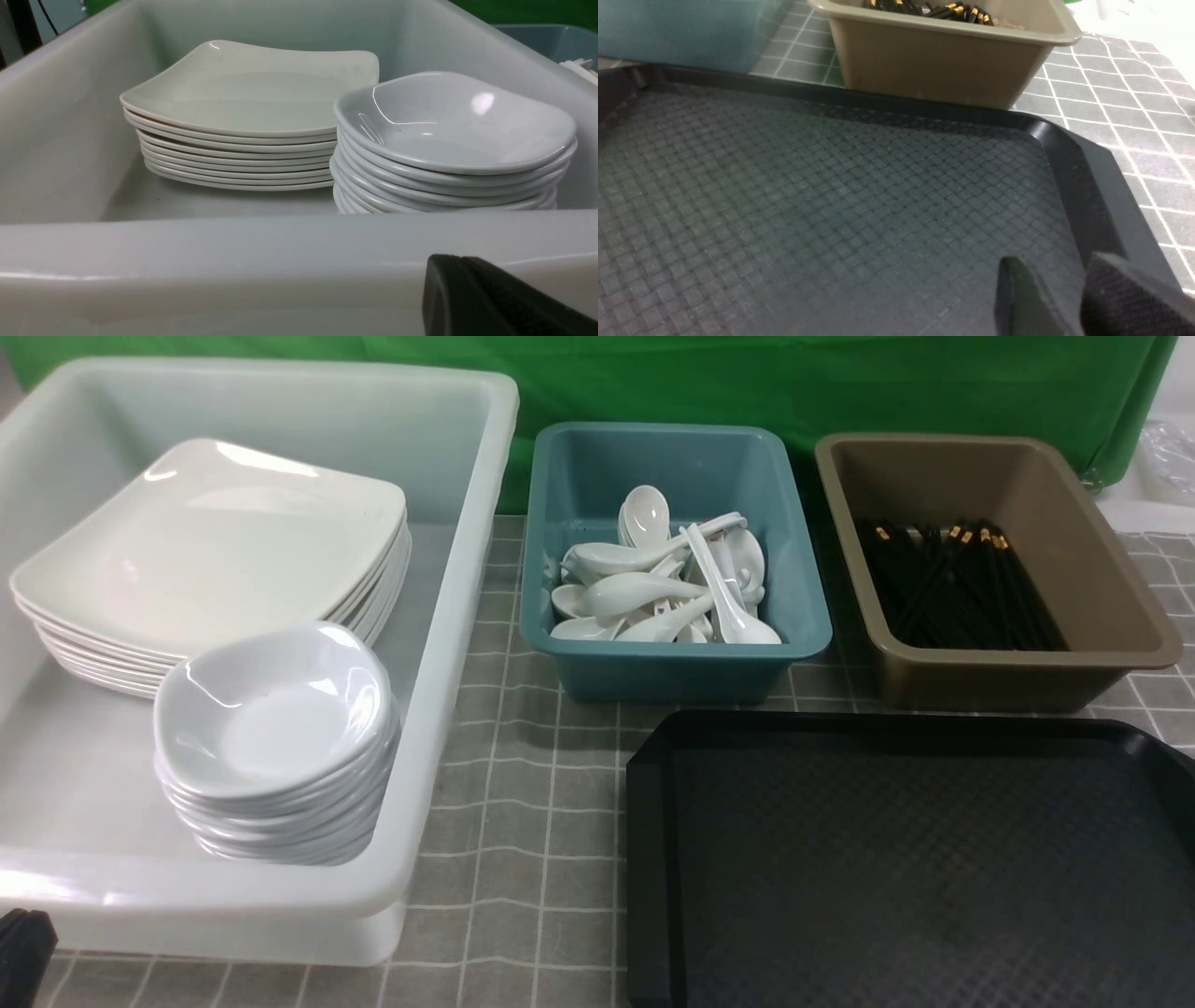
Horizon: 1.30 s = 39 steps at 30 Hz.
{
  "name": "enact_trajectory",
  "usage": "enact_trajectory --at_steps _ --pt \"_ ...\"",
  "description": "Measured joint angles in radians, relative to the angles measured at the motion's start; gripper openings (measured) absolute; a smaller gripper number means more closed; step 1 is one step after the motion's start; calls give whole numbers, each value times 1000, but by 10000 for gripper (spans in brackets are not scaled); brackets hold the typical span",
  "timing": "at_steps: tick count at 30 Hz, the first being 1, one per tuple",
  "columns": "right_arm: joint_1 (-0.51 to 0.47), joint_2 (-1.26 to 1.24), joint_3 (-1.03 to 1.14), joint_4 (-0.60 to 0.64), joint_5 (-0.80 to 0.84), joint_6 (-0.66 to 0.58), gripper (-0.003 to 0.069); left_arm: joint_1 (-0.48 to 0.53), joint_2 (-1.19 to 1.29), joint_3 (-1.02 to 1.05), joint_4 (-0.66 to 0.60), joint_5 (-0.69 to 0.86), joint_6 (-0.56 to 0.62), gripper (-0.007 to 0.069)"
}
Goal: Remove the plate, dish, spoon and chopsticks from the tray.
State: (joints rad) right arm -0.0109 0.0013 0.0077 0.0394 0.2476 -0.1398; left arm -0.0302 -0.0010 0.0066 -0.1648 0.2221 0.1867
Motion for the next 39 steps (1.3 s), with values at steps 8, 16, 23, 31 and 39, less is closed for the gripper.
enact_trajectory --at_steps 8,16,23,31,39 --pt "0 0 0 0 0 0 237 0 0 0 0 0 0 6" --pt "0 0 0 0 0 0 237 0 0 0 0 0 11 6" --pt "0 0 0 0 0 0 237 0 0 0 0 0 20 6" --pt "0 0 0 0 0 0 237 0 0 0 0 0 20 6" --pt "0 0 0 0 0 0 237 0 0 0 0 0 22 6"
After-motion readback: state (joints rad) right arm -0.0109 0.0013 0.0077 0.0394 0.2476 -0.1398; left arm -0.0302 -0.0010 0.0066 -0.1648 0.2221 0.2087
